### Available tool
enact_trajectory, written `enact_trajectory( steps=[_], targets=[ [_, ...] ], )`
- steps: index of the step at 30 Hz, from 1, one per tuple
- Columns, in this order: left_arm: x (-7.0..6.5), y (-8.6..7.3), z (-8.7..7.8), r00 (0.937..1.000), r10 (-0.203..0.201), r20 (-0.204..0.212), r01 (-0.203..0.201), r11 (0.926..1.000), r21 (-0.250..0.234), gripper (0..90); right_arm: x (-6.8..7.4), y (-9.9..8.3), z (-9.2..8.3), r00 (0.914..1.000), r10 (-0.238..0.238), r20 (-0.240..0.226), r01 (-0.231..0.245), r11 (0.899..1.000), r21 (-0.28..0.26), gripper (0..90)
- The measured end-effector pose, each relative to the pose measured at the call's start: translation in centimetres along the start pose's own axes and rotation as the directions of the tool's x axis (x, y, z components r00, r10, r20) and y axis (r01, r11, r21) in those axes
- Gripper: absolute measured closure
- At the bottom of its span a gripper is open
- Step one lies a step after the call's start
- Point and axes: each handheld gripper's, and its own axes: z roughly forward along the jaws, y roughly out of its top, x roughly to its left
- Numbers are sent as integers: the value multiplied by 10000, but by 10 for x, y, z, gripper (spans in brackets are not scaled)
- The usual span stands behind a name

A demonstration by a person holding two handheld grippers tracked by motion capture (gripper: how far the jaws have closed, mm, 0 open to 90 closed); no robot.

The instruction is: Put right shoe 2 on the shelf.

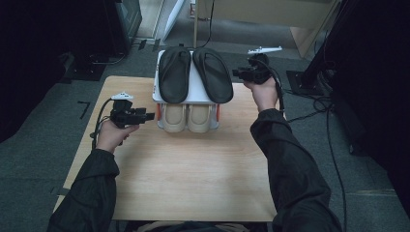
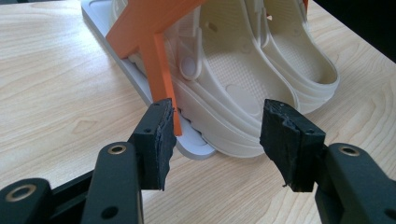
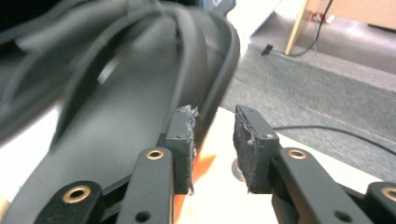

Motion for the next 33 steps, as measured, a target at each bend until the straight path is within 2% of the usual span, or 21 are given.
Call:
enact_trajectory(
  steps=[2, 7, 15, 21, 25, 33],
  targets=[
    [0, 0, 0, 10000, 34, 5, -34, 10000, 6, 446, -1, -6, 2, 10000, 41, 16, -42, 9999, 160, 692],
    [0, -1, 1, 10000, 53, -13, -53, 10000, 65, 446, 2, -14, 9, 9998, -209, -22, 210, 9988, 449, 686],
    [-1, -1, 2, 9999, 129, -16, -129, 9999, 84, 446, 11, -14, 13, 9994, -293, -187, 299, 9989, 355, 670],
    [1, -1, 0, 9998, 58, -181, -57, 10000, 27, 447, 16, -13, 17, 9991, -226, -360, 237, 9993, 303, 669],
    [2, -2, 1, 9998, 2, -184, -1, 10000, 50, 447, 19, -13, 20, 9980, -130, -612, 153, 9992, 375, 655],
    [3, -2, 1, 9999, -29, -159, 31, 10000, 77, 447, 31, -14, 24, 9949, -269, -973, 320, 9982, 515, 642]
  ],
)
